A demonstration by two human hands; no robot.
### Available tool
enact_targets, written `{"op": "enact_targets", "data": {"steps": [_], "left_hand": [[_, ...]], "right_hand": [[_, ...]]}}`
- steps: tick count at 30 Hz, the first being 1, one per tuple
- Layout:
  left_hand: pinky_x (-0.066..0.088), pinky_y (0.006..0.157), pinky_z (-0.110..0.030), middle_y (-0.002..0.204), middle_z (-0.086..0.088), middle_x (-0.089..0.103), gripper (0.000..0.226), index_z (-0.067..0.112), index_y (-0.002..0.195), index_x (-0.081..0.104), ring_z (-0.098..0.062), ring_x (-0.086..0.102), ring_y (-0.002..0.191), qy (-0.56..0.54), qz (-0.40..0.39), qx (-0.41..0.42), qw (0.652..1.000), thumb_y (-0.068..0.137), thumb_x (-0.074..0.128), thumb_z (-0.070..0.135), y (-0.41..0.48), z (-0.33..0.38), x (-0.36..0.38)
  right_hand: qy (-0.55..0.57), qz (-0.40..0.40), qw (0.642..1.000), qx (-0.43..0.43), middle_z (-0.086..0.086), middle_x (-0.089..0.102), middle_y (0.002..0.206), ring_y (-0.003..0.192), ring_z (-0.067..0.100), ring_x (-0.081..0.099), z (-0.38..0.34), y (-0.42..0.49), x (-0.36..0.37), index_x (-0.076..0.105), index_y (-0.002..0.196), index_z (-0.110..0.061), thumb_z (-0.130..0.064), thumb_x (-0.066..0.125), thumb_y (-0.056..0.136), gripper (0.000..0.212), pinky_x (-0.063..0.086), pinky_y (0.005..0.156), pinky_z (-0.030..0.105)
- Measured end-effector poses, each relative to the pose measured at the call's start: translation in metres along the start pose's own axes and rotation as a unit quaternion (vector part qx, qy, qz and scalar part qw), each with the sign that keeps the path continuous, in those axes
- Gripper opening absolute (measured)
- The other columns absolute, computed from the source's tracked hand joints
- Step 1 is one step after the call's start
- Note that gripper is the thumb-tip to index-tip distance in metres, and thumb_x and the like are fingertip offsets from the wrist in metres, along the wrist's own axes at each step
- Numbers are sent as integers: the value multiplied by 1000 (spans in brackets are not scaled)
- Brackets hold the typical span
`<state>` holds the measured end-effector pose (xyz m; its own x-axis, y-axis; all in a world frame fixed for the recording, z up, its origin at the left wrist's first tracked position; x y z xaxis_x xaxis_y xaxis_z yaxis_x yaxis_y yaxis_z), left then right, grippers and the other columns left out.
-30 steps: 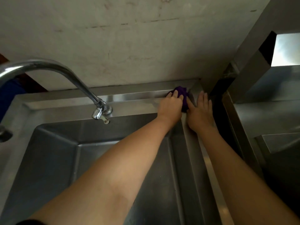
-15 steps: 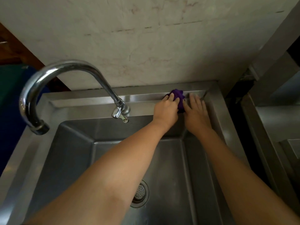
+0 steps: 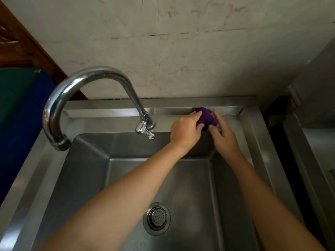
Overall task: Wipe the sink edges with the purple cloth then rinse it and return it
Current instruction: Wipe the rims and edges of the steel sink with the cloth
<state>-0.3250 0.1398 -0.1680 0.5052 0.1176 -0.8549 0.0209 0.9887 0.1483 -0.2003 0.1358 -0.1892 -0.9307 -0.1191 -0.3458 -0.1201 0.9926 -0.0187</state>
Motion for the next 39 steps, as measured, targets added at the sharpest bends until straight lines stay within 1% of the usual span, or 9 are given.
{"op": "enact_targets", "data": {"steps": [5, 9, 14, 19, 22, 24, 30, 33, 39], "left_hand": [[46, 100, -30, 123, -4, 66, 39, 15, 127, 59, -14, 60, 115, -359, -18, -95, 928, 88, 59, 14, -10, 0, -13], [39, 106, -27, 138, -3, 54, 44, 18, 137, 48, -14, 48, 128, -336, -96, -74, 934, 93, 52, 17, 1, -7, -33], [51, 89, -29, 98, 2, 73, 20, 17, 105, 72, -15, 68, 96, -308, 50, -199, 929, 90, 58, 20, -27, -48, -80], [39, 72, -20, 98, -5, 71, 25, 13, 104, 64, -18, 65, 92, -99, 141, -275, 946, 88, 61, 31, -55, -79, -118], [43, 91, -23, 122, -1, 61, 56, 14, 130, 45, -14, 59, 111, -219, 154, -252, 930, 83, 66, 38, -40, -88, -122], [45, 96, -23, 113, 8, 63, 53, 17, 131, 43, -4, 59, 109, -312, 165, -199, 914, 85, 65, 33, -29, -85, -119], [48, 88, -22, 79, 8, 67, 15, 22, 93, 58, -4, 65, 82, -395, 191, -137, 888, 89, 57, 36, -1, -75, -111], [46, 67, -28, 47, 11, 52, 28, 29, 64, 54, -7, 51, 52, -411, 180, -132, 884, 91, 53, 36, 3, -77, -107], [42, 58, -26, 43, 11, 43, 36, 25, 58, 43, -6, 41, 46, -422, 163, -110, 885, 91, 51, 34, 8, -81, -111]], "right_hand": [[172, -39, 981, 82, -7, 53, 133, 119, 7, 52, -15, 1, 4, 39, 140, -30, -35, 50, 92, 49, 44, 98, 26], [157, 6, 987, 29, -1, 65, 103, 91, 4, 62, -40, 17, 6, 53, 126, -9, -16, 54, 92, 34, 51, 82, 19], [-87, 166, 979, -78, 16, 53, 125, 108, 12, 47, -45, 56, 0, 54, 128, -11, -13, 55, 89, 38, 31, 93, 15], [-350, -4, 927, -138, 5, 40, 148, 121, 34, 42, -8, 53, 61, 54, 129, -22, -26, 52, 91, 39, 31, 101, 43], [-377, 42, 915, -136, -1, 43, 146, 122, 31, 43, -1, 37, 76, 58, 125, -24, -23, 53, 91, 35, 31, 100, 46], [-389, 48, 909, -142, 2, 49, 142, 120, 33, 47, 0, 30, 81, 60, 123, -23, -22, 54, 90, 33, 33, 99, 47], [-388, -14, 902, -188, 2, 62, 127, 101, 33, 56, -5, 14, 72, 67, 112, -23, -15, 64, 83, 29, 40, 87, 45], [-389, -57, 892, -223, 3, 63, 125, 94, 32, 56, -1, 17, 45, 67, 112, -22, -12, 65, 81, 33, 44, 84, 43], [-411, 159, 896, -58, 15, 51, 138, 100, 44, 50, 20, 45, -18, 57, 125, -13, -28, 43, 92, 39, 42, 85, 46]]}}
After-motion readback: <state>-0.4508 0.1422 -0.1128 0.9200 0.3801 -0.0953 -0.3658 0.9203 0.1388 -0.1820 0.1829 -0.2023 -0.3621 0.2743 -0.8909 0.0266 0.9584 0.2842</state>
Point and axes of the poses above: each hand's wrist, its own y-axis towards the middle knuckle, its own x-axis out of the palm, z = x × y, the point moved 3 cm from there along y, towards the middle knuckle
